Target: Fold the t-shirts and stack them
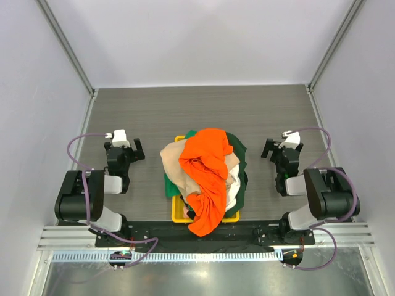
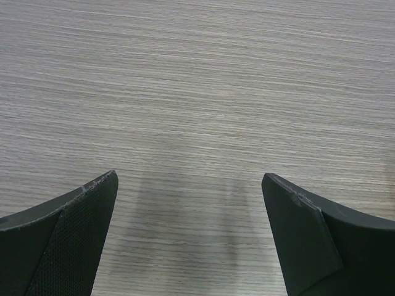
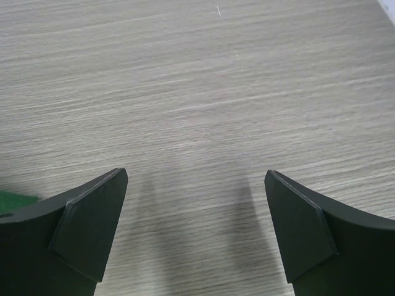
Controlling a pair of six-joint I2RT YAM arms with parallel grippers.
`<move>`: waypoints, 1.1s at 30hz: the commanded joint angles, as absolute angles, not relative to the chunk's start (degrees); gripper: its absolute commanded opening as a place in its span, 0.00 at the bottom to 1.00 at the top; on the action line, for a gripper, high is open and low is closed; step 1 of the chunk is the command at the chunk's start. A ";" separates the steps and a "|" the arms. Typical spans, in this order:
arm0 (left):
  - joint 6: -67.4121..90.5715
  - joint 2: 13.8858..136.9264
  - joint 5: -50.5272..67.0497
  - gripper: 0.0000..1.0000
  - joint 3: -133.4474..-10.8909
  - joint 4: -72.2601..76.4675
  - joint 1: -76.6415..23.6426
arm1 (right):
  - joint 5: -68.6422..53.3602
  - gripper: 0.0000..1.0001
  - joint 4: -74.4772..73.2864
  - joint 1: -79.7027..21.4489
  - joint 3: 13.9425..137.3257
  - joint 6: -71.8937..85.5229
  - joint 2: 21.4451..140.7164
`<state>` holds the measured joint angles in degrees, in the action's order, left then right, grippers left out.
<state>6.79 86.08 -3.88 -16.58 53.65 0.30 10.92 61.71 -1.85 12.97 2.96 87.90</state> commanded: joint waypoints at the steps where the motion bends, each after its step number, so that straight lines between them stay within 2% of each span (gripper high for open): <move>1: 5.63 85.52 -4.83 1.00 -17.93 57.66 0.53 | 9.67 1.00 55.77 -2.98 15.99 0.97 78.78; 2: 5.71 85.52 -4.57 1.00 -18.02 57.48 0.53 | 9.75 1.00 45.37 -3.25 18.78 1.31 75.27; 3: 5.89 85.52 -4.31 1.00 -17.93 57.57 0.53 | 10.10 1.00 40.31 -3.43 20.46 2.10 66.97; 5: 6.77 82.72 -6.49 1.00 -17.93 56.53 0.53 | 8.19 1.00 27.59 -3.34 25.63 4.21 59.28; 6: 6.85 80.36 -7.46 1.00 -18.54 53.12 0.53 | 6.87 1.00 23.42 -3.34 27.66 5.00 53.15; 7: 7.73 72.76 -7.91 1.00 -22.90 40.73 0.53 | 3.55 1.00 19.03 -3.43 30.12 6.58 49.87; 9: 22.33 64.82 -15.88 1.00 -31.67 19.89 0.53 | 1.15 1.00 8.64 -3.51 37.42 14.64 43.02; 10: 32.50 59.90 -15.99 1.00 -36.34 1.85 0.53 | 1.58 1.00 6.70 -3.52 39.01 19.38 41.33; 12: 39.77 55.57 -12.41 1.00 -37.28 2.19 -0.97 | 3.69 1.00 -1.74 -3.34 41.66 35.67 37.99; 13: 51.39 53.89 -11.96 1.00 -36.31 0.20 -0.53 | 1.69 1.00 -0.89 -3.43 40.88 36.64 35.79; 14: 52.63 50.92 -9.08 1.00 -34.73 0.18 -0.18 | -7.03 1.00 -0.36 -3.34 40.61 38.30 35.68; 15: 52.39 50.37 3.56 1.00 -34.63 1.22 3.48 | -10.95 1.00 -1.31 -3.34 42.08 39.89 36.73; 18: 50.37 50.36 13.33 1.00 -41.01 -6.20 4.48 | -17.31 1.00 -19.38 -5.18 53.93 37.81 45.33; 21: 46.17 48.70 13.80 1.00 -47.26 -22.64 4.39 | -13.81 1.00 -27.33 -8.77 59.50 32.88 45.45; 23: 42.99 46.33 12.22 1.00 -48.86 -31.26 4.39 | -16.24 1.00 -29.34 -9.05 62.12 33.13 44.47; 27: 39.21 38.78 10.28 1.00 -47.99 -38.92 4.31 | -23.19 0.99 -36.28 -11.32 67.75 34.89 49.56; 30: 38.49 35.52 10.20 1.00 -45.62 -43.06 3.96 | -19.79 0.97 -39.11 -16.76 69.69 34.98 52.02; 33: 38.32 34.89 8.53 1.00 -46.40 -43.50 0.53 | -11.63 0.95 -40.86 -27.65 71.62 35.68 56.75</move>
<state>40.42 34.92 8.58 -45.74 -38.50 2.68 -16.03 -35.42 -20.97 68.99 34.46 52.77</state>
